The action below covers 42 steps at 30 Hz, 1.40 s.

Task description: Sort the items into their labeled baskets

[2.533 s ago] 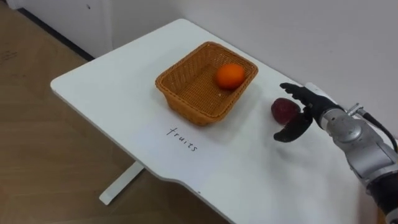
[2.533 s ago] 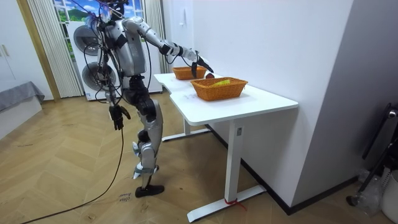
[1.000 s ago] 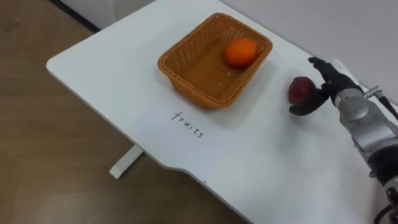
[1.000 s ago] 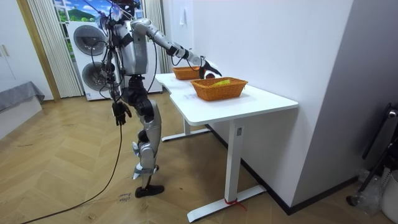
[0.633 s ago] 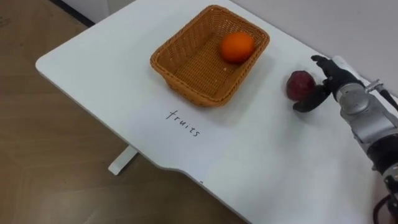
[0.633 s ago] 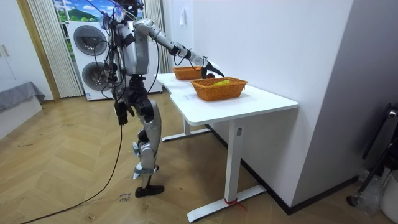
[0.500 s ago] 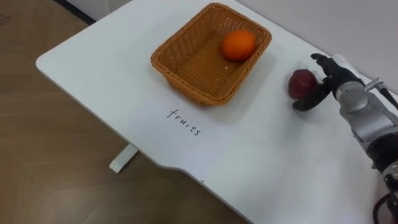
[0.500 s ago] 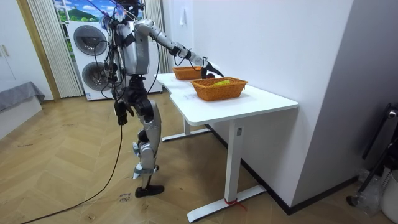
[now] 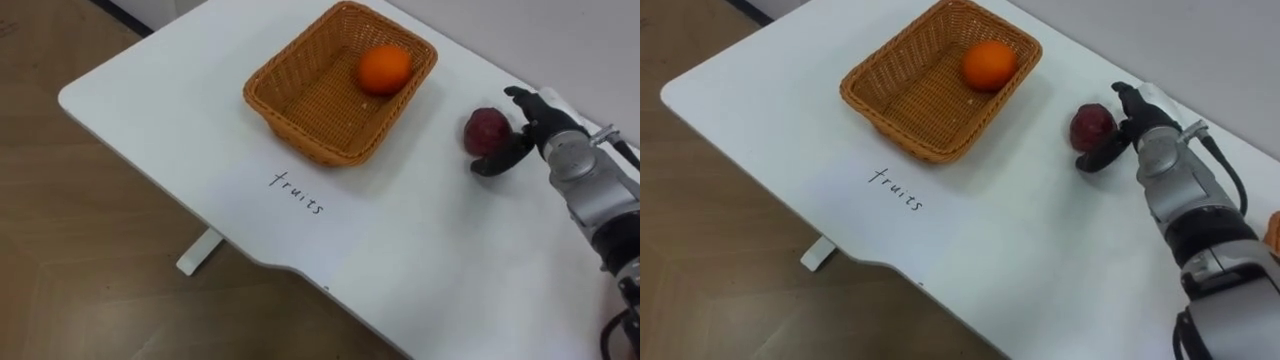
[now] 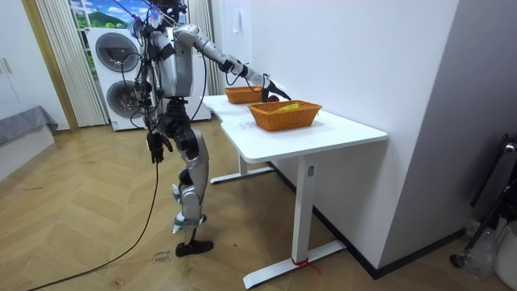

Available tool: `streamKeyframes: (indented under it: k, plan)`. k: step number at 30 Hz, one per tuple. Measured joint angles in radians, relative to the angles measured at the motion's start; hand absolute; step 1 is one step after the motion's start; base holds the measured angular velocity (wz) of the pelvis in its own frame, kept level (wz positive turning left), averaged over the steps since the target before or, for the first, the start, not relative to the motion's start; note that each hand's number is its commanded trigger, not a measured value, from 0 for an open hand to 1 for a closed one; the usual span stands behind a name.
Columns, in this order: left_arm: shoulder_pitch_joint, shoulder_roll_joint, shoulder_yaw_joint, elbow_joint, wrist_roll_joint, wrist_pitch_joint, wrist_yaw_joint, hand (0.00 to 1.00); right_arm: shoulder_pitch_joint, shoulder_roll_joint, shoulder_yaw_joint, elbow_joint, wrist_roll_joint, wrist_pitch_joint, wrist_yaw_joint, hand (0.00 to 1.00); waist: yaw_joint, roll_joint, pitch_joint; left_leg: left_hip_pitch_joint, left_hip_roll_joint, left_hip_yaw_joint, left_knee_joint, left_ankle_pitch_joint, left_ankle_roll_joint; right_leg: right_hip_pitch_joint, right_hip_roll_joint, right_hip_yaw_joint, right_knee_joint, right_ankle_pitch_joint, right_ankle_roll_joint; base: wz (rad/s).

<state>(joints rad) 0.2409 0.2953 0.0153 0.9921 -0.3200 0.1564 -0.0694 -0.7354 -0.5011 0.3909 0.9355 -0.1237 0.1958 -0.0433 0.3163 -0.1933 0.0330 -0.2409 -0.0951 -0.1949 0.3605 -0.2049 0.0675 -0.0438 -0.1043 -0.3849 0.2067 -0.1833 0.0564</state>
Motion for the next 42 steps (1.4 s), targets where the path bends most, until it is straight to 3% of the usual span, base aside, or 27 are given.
streamKeyframes:
  k: [9, 16, 35, 42]
  plan:
    - [-0.009, -0.001, 0.0, 0.008, 0.0, -0.005, 0.01, 0.0, -0.022, -0.014, 0.003, 0.008, -0.013, -0.005, 0.001, 0.0, 0.025, -0.001, 0.0019, -0.008, 0.003, 0.0, -0.005, 0.002, -0.003, -0.012, 0.001, -0.002, 0.001, 0.001, -0.001, 0.0]
    - [-0.016, 0.0, -0.001, 0.009, 0.002, -0.016, 0.017, 0.0, -0.029, -0.015, 0.022, 0.01, -0.024, -0.007, 0.003, 0.0, 0.04, -0.021, 0.0108, -0.007, 0.006, 0.005, -0.01, 0.002, -0.003, -0.014, 0.002, -0.001, 0.0, 0.002, -0.003, -0.02]
    - [-0.024, 0.0, -0.014, 0.009, 0.0, -0.015, 0.007, 0.0, -0.052, -0.016, 0.062, 0.014, -0.045, -0.007, 0.034, 0.0, 0.051, -0.017, 0.0148, -0.009, 0.007, 0.009, -0.009, 0.002, -0.004, -0.016, 0.003, -0.004, 0.0, 0.003, -0.004, 0.0]
    - [-0.04, 0.0, -0.02, 0.016, -0.002, -0.016, -0.007, 0.0, -0.052, -0.021, 0.062, 0.014, -0.047, -0.008, 0.05, 0.0, 0.074, -0.021, 0.0115, -0.01, 0.014, 0.025, -0.011, 0.003, -0.004, -0.029, 0.002, -0.004, 0.009, 0.005, -0.007, -0.08]
